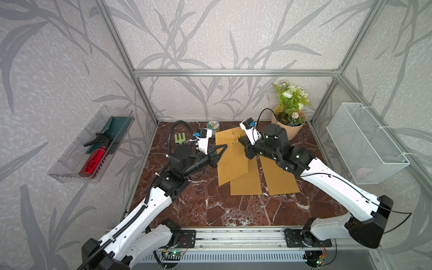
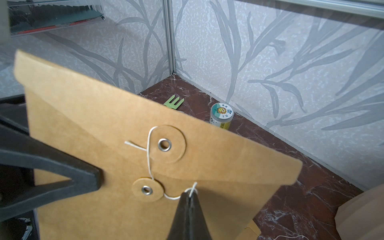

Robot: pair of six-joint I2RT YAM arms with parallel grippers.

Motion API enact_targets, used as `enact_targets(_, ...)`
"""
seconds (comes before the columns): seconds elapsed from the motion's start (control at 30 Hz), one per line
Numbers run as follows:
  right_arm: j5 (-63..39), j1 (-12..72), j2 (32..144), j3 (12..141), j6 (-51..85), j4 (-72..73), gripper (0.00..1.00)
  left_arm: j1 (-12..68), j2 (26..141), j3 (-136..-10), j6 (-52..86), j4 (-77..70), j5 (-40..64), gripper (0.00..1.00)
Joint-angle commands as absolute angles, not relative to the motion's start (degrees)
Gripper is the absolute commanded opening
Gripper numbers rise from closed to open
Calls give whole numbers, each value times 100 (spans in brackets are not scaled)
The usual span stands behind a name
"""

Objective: Open the file bag

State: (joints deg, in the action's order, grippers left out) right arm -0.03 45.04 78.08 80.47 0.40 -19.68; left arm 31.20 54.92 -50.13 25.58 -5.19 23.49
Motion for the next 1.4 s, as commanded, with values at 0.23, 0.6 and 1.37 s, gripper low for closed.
enact_targets(0.23,9,4482,7585,8093,0,-1995,0,3145,5458,-4989,2583,-747,2362,0)
enact_targets(0.6,-53,4482,7654,8321,-62,-2012,0,3146,5540,-4966,2607,-800,2540,0)
enact_targets(1.37,-524,4482,7984,8806,-83,-2049,0,3146,5650,-4803,2760,-1050,2904,0)
